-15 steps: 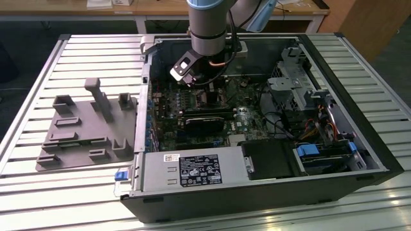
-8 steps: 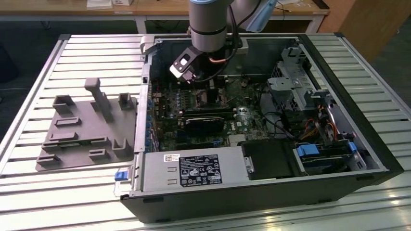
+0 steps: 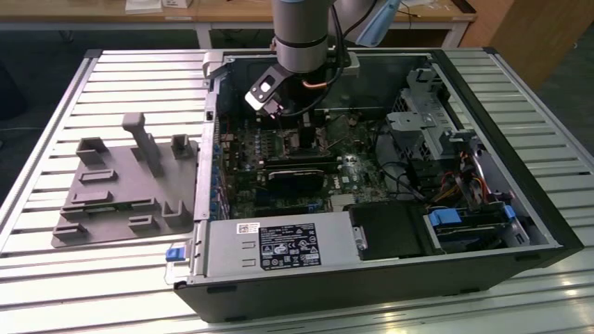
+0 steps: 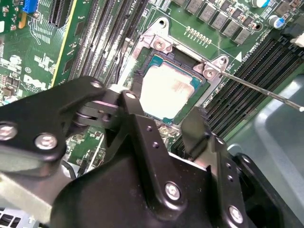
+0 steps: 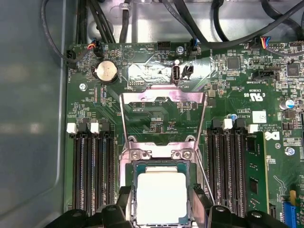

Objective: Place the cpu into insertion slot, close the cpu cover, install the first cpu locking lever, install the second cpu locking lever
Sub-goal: 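Place the cpu into insertion slot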

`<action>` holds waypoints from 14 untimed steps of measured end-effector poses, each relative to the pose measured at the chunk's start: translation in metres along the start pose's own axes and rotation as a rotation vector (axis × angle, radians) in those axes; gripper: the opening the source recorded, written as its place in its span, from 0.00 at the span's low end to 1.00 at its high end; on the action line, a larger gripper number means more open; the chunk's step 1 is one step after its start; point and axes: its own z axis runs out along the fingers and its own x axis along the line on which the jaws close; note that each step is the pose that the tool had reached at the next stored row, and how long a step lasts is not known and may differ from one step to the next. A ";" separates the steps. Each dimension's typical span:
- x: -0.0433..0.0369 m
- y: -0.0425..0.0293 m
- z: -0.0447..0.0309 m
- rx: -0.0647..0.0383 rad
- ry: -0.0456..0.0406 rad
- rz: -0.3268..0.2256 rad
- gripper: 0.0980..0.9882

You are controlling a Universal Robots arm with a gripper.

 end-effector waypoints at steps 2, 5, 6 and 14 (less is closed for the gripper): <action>0.0000 0.0000 -0.0001 0.000 -0.0001 0.000 0.49; 0.0000 0.0000 -0.0003 0.000 -0.0001 0.000 0.36; 0.0000 0.0000 -0.0003 0.000 -0.0001 0.000 0.29; 0.0000 0.0001 -0.0008 0.000 -0.0001 0.000 0.00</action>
